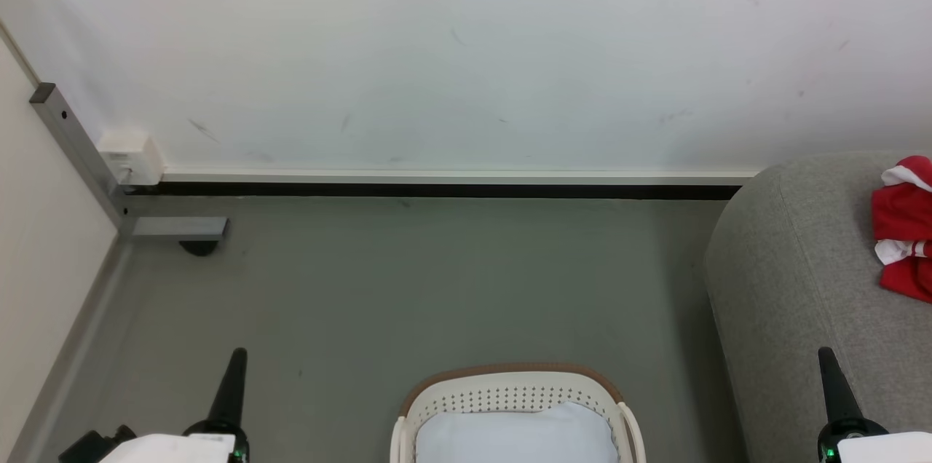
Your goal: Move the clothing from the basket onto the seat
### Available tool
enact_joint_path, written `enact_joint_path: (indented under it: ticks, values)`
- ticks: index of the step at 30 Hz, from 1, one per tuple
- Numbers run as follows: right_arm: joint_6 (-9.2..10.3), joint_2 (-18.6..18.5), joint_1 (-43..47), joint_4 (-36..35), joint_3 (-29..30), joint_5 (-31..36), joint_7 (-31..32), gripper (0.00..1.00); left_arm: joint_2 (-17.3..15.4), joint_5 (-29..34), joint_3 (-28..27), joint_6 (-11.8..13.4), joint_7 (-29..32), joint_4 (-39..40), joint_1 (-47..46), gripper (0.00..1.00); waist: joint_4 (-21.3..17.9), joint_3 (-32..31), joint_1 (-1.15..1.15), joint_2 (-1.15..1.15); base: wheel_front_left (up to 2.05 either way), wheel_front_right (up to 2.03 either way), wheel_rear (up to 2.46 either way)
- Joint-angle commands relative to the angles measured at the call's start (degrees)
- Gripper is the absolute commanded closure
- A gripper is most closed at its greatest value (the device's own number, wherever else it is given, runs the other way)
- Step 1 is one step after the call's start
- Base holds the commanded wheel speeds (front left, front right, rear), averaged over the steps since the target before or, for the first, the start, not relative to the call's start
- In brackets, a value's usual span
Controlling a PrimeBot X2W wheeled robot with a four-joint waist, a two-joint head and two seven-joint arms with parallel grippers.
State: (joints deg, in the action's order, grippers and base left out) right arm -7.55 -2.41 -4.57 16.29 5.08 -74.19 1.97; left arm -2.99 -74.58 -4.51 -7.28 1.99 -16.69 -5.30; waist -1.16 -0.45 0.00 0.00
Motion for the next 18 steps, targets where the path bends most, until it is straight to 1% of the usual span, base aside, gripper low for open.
enact_joint_path:
  ticks: [1,18]
  values:
    - [0.08,-0.6,-1.0,-0.7,0.2,-1.1,0.3,1.00,-0.2,-1.4,-0.2,-0.3,0.3,0.5,-0.8,1.00,0.0,0.0,0.00,0.00,0.00,0.00,0.00]
    - [0.09,-0.7,-1.4,-1.5,0.8,-9.2,2.4,1.00,-0.1,-9.1,-1.2,-0.3,2.4,1.6,-1.0,1.00,0.5,0.3,0.00,0.00,0.00,0.00,0.00]
